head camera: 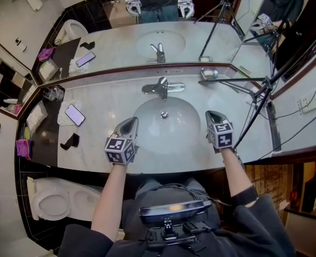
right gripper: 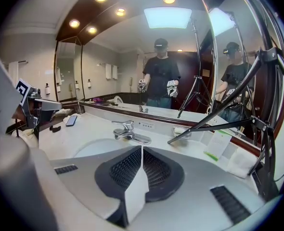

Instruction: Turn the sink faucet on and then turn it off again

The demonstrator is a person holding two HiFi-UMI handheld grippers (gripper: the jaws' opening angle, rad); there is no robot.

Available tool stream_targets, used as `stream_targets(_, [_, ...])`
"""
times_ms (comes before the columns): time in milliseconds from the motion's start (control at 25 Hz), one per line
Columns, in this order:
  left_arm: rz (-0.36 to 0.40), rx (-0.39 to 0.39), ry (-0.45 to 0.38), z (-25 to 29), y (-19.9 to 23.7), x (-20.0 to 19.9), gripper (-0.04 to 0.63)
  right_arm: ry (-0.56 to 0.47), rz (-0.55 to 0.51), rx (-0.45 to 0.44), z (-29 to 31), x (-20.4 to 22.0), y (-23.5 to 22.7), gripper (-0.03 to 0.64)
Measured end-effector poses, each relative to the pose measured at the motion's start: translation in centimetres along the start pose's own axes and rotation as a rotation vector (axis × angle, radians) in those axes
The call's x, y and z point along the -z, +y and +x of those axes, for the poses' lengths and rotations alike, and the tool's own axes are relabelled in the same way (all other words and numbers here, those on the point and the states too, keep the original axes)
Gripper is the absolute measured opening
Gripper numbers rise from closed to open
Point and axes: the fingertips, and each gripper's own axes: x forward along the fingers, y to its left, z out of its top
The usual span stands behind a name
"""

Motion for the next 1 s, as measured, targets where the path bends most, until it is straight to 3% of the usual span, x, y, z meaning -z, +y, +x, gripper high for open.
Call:
stream_targets(320, [-0.001,-0.007,0.004,0.3,0.2,0.0,0.003,0.023,0.001,0.001,0.7,0.7,-0.2,0.027])
stream_targets(720, [-0.015,-0.011,0.019,1.4,1.0,0.7,0.003,0.062,-0.077,-0.008,2.2,0.2,1.0,0.029])
stream_targets(920, [-0.029,-0.016,0.028,1.9,1.6,1.3,0.003,0.068,-0.240,0.028,4.0,-0.4,1.7,0.035])
stream_targets(1000, [-0.034,-0.019,0.033,2.2,2.0,1.5,0.003,0.063,-0.333,0.029,5.3,-1.0,2.5,0.073])
